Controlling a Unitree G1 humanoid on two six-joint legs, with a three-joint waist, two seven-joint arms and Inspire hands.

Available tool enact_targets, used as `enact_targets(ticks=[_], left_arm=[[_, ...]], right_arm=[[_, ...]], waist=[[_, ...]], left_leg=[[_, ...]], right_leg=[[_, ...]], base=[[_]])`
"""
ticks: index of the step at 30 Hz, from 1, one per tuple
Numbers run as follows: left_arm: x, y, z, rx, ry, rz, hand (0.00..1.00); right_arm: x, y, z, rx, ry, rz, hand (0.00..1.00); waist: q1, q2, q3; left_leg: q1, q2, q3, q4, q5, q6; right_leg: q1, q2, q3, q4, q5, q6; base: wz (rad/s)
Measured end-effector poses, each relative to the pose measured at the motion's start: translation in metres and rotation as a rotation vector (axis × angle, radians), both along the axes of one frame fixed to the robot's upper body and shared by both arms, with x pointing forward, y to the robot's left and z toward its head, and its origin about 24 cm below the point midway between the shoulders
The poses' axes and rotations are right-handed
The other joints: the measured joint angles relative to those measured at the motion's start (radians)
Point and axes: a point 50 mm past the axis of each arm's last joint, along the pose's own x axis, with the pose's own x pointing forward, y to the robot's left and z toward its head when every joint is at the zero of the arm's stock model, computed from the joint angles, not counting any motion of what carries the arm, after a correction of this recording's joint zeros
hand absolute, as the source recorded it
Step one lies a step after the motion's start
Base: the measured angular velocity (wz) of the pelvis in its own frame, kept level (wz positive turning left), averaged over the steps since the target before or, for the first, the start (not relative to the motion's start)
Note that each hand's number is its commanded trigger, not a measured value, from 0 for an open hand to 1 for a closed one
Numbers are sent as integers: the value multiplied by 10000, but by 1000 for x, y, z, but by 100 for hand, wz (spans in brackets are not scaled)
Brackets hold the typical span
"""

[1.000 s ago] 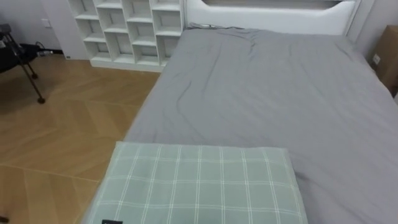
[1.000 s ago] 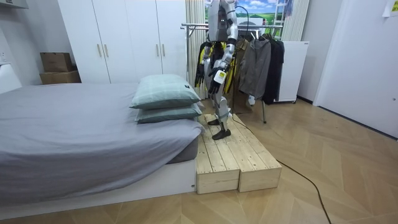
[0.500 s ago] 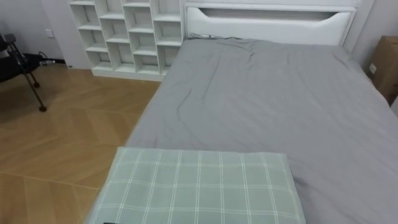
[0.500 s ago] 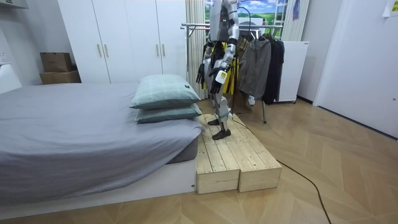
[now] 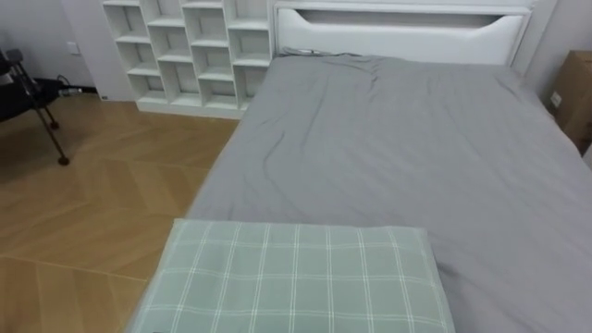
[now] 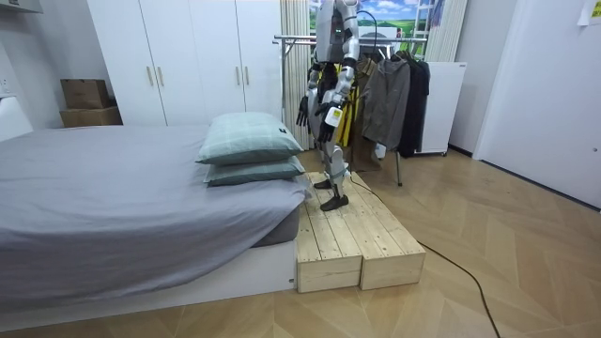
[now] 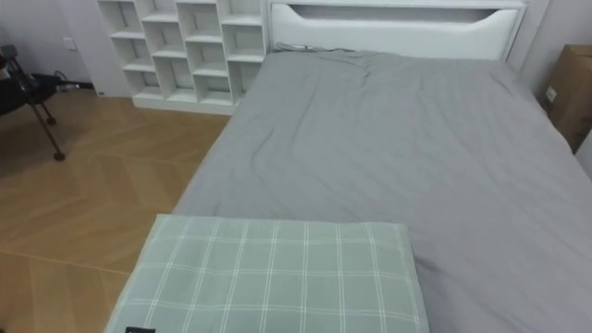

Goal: Hang clothes

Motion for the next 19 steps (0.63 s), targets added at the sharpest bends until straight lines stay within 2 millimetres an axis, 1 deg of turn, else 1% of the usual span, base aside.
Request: enact_targets(ticks=[19], left_arm=[[0, 0, -1, -137, 247, 193, 0]], right_arm=[[-2, -3, 1, -311, 204, -85, 0]], waist=[[-29, 26, -5]], left_leg=[[46, -2, 33, -3, 5, -11]], right_leg=[[-6, -1, 2, -3, -19, 27]], base=[[0]])
